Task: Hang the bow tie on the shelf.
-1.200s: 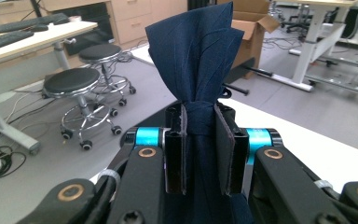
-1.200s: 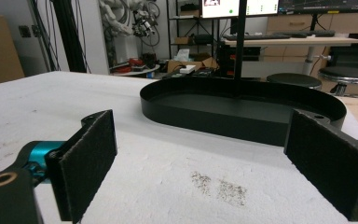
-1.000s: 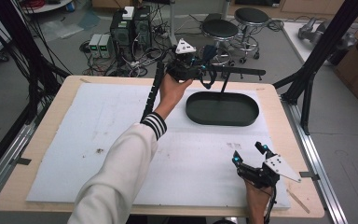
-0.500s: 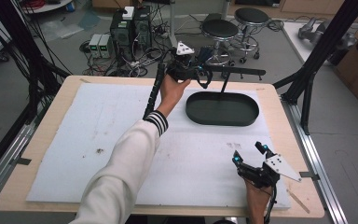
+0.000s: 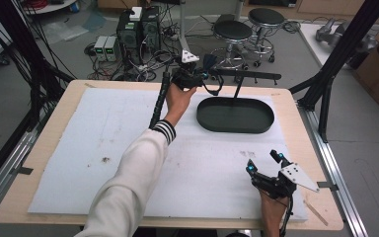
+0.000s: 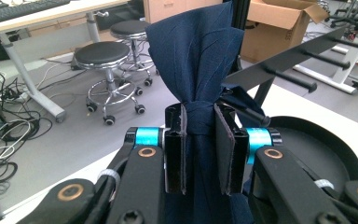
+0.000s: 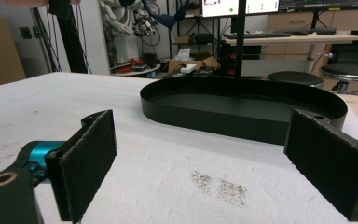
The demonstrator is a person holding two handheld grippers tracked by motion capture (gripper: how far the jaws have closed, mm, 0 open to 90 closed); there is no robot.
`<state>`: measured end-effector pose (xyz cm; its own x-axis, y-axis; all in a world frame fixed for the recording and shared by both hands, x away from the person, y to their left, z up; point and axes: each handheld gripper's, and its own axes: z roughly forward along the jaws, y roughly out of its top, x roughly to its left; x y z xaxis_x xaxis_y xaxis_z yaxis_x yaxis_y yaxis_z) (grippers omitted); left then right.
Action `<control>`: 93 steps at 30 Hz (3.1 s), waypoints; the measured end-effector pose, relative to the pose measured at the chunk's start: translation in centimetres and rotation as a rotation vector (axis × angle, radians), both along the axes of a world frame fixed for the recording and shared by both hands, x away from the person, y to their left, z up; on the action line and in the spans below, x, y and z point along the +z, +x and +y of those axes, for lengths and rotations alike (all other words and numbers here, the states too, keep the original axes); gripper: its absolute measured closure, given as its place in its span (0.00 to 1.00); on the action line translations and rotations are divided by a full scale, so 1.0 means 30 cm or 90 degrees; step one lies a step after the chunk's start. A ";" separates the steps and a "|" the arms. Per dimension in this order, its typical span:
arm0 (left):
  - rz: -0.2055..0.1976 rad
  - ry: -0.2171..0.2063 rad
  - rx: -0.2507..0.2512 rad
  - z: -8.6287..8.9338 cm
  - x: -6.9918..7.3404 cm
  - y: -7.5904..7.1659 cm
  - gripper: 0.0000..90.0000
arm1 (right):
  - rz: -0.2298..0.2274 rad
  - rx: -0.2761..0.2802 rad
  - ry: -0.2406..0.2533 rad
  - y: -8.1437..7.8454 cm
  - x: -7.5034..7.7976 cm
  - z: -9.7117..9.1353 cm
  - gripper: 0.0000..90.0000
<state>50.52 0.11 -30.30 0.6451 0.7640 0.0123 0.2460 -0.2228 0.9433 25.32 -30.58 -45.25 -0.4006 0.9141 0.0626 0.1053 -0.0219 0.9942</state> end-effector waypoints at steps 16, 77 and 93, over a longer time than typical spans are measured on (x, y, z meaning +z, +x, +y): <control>0.046 0.002 -0.009 0.015 -0.078 -0.004 0.83 | -0.001 -0.001 0.001 -0.002 0.000 0.002 0.09; -0.083 -0.099 -0.100 0.574 -0.114 -0.392 0.15 | -0.010 0.001 -0.009 -0.004 -0.001 0.004 0.09; -0.133 -0.119 -0.072 0.828 -0.338 -0.671 0.14 | -0.010 -0.001 -0.015 -0.005 -0.001 0.008 0.09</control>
<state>30.38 24.95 -40.44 0.7243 0.6892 0.0195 0.0252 -0.0547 0.9982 25.18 -30.33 -45.28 -0.3998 0.9159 0.0351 0.0900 0.0012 0.9959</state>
